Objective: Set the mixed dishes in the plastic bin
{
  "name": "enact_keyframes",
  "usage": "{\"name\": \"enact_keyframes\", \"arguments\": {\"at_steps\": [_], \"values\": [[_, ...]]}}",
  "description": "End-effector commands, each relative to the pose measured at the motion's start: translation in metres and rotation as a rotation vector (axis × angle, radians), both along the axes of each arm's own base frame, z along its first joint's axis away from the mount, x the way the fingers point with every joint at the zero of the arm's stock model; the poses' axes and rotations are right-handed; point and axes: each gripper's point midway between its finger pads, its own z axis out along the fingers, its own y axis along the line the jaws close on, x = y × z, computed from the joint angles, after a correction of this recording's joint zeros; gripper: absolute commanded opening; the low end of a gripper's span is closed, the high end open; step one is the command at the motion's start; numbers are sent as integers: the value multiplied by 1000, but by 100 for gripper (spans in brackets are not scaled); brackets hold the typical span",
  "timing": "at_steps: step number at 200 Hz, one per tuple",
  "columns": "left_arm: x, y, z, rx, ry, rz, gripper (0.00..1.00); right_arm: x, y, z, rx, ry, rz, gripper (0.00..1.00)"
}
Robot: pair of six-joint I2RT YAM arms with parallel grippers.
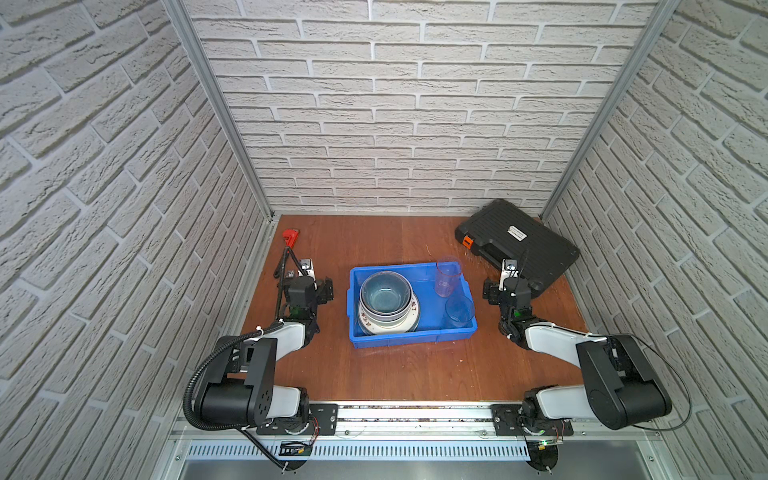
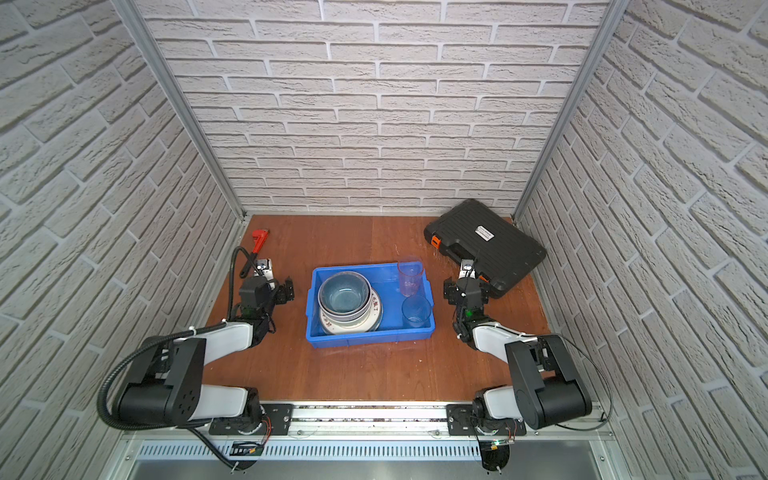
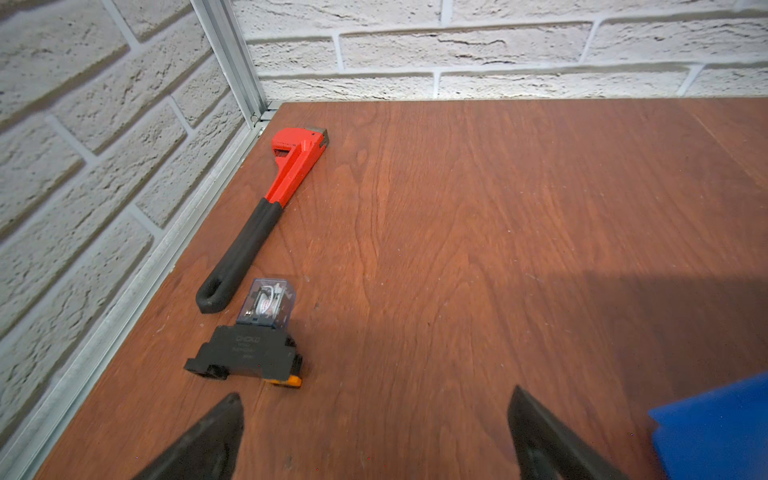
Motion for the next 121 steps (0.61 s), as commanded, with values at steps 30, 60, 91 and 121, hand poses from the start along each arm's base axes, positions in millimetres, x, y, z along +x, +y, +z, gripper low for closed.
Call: {"name": "enact_keyframes", "arguments": {"at_steps": [30,60,91,121], "values": [[0,-8,22,40,-109,-33,98,12,10,15,0,-90,72,91],[0,-10,22,41,-107,-47,98,11,12,14,1,-91,81,91],[-3,-4,24,113,-127,-35,98,11,15,13,11,-93,108,91],[1,4,27,129,-155,-23,98,8,14,4,27,-122,117,92]]}}
